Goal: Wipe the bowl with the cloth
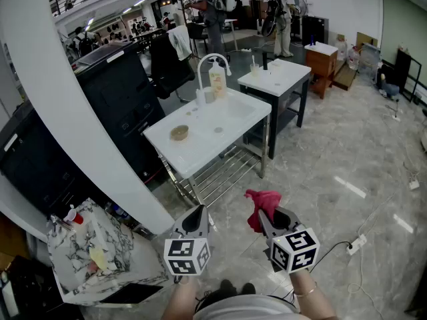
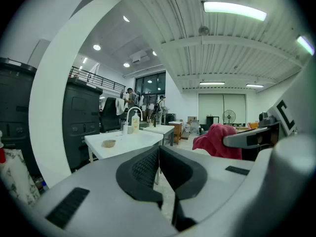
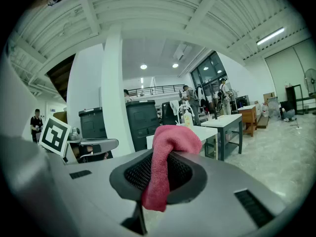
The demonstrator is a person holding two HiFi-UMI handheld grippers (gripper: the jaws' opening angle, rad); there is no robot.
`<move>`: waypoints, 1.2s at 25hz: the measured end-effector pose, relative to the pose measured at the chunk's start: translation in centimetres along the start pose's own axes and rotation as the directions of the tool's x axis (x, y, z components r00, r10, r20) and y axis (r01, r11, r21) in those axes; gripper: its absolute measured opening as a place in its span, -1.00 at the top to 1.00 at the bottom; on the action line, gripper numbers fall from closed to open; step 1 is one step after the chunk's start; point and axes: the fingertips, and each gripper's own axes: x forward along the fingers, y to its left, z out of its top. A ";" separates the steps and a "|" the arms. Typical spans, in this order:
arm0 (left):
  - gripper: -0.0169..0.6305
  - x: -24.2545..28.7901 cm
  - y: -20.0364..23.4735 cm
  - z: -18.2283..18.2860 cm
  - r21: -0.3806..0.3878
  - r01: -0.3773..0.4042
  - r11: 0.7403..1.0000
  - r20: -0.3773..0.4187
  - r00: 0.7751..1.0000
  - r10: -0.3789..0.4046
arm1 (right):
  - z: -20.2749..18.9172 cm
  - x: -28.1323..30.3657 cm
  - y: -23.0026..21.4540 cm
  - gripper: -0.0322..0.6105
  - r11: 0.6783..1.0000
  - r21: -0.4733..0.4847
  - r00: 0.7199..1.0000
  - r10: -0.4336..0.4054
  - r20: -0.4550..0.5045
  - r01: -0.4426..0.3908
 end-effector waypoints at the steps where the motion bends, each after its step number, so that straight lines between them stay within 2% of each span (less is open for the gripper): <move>1: 0.88 0.0 -0.1 0.1 0.002 0.000 1.000 0.000 1.000 0.000 | 0.1 -0.1 -0.1 0.71 1.000 0.001 1.000 0.000 0.001 0.000; 9: 0.88 0.2 -0.9 -0.5 0.005 -0.005 1.000 -0.015 1.000 0.005 | -0.3 -0.5 -1.2 0.71 1.000 0.014 1.000 -0.003 0.004 0.003; 21: 0.88 1.9 0.7 -0.4 -0.011 -0.037 0.999 -0.025 0.999 0.037 | -0.3 1.1 -1.7 0.70 0.999 0.033 1.000 0.019 -0.005 -0.019; 24: 0.86 3.2 1.6 0.0 -0.021 -0.038 0.999 -0.021 0.999 0.038 | -0.2 2.7 -2.0 0.70 0.999 0.040 1.000 0.026 -0.016 -0.025; 30: 0.68 7.3 6.0 0.6 -0.037 -0.060 0.998 -0.018 0.998 0.059 | 0.5 8.1 -2.6 0.70 0.999 0.037 0.999 0.037 -0.036 -0.036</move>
